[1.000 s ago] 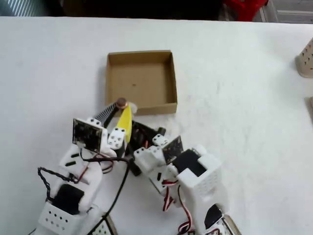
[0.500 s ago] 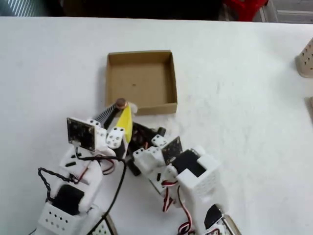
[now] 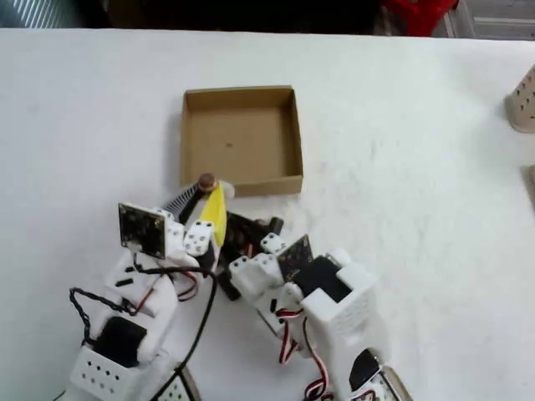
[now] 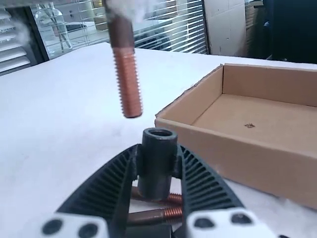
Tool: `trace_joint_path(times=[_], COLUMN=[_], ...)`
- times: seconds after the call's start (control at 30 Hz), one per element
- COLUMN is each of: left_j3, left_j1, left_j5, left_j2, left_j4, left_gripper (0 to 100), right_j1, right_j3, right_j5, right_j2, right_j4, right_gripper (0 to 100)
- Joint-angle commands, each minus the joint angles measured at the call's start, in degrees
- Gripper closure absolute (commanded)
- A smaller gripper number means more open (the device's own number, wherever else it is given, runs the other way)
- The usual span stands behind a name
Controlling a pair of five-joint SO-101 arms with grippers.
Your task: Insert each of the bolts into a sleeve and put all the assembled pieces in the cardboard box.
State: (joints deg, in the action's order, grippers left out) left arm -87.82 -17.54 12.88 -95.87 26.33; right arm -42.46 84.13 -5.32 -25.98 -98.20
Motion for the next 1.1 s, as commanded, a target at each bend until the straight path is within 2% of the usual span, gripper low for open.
trace_joint_path(times=[0.0,0.83,1.07], left_j3=[0.5,-2.3,-2.3], left_j1=[-0.2,-2.6,2.2], left_j5=[0.4,0.4,0.4], left_j2=[-0.9,-0.8,-0.7], left_j4=[-0.4,-0.6,-4.6], left_gripper=[98,98,98], right_j1=[-0.7,-0.7,-1.8], right_j3=[0.4,0.6,1.7], right_j5=[0.9,0.9,3.3], right_j2=[0.7,0.7,0.7], right_j4=[-1.8,-2.1,-2.2], right_gripper=[98.3,98.3,98.3])
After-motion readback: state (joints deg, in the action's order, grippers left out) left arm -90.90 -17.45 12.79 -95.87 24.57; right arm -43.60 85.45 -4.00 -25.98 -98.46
